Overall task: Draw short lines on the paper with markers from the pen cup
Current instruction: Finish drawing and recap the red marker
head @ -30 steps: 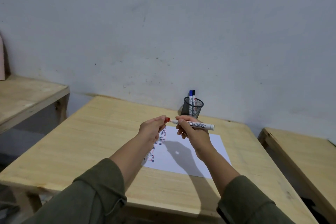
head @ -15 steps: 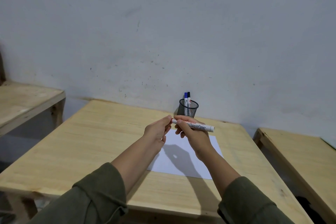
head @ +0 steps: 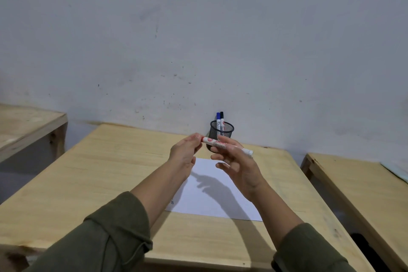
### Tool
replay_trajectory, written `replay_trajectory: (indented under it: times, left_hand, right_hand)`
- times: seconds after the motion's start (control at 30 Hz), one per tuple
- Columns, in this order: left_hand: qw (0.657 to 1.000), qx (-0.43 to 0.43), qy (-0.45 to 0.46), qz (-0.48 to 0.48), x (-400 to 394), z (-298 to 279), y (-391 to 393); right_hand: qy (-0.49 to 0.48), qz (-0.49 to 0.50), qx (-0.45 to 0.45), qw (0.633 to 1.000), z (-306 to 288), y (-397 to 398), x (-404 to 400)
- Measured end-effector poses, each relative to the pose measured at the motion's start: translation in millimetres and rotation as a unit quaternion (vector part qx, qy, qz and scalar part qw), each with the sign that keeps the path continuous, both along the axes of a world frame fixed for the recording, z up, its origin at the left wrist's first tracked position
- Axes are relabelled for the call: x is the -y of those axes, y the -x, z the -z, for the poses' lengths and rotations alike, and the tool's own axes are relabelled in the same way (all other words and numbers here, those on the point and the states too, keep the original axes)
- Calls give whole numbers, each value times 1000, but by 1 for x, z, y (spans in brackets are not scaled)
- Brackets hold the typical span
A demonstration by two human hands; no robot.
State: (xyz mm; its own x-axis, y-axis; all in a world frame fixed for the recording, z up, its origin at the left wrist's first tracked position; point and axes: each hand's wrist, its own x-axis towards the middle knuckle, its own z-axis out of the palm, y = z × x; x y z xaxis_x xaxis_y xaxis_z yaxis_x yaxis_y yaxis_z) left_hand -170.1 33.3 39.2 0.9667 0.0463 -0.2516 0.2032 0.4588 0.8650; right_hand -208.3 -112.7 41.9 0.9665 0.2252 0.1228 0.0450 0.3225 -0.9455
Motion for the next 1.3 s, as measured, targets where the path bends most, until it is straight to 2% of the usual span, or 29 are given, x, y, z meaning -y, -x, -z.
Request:
replay_trajectory:
  times: [0.13,0.27,0.37,0.47,0.57,0.67,0.8,0.93,1.3]
  left_hand:
    - [997,27,-58,47,0,-10,-17]
    - [982,87,-121,115,16,-29,-33]
    - [965,127,-199,114,24,-38,-55]
    - [934,148,-319,68,27,-35,-84]
    - [888,145,-433,54,27,-25,-109]
    - [858,132,-492,65,30,-13,-131]
    - [835,116,-534,68,36,2,-156]
    - [818,122,-557,76,39,14,-169]
    - [835,151,-525,66,40,20,-172]
  right_hand:
    - [-10,-35,-31,999,-8,-8,17]
    - [93,-10,1,996,-12,-29,23]
    - [153,37,24,987,-16,-55,30]
    - [204,132,67,968,-29,-86,40]
    - [238,211,106,942,-43,-122,51]
    - [280,264,140,913,-50,-157,53]
    - [362,282,176,871,-42,-193,48]
    - [431,261,178,845,-27,-210,45]
    - [505,217,132,825,8,-238,49]
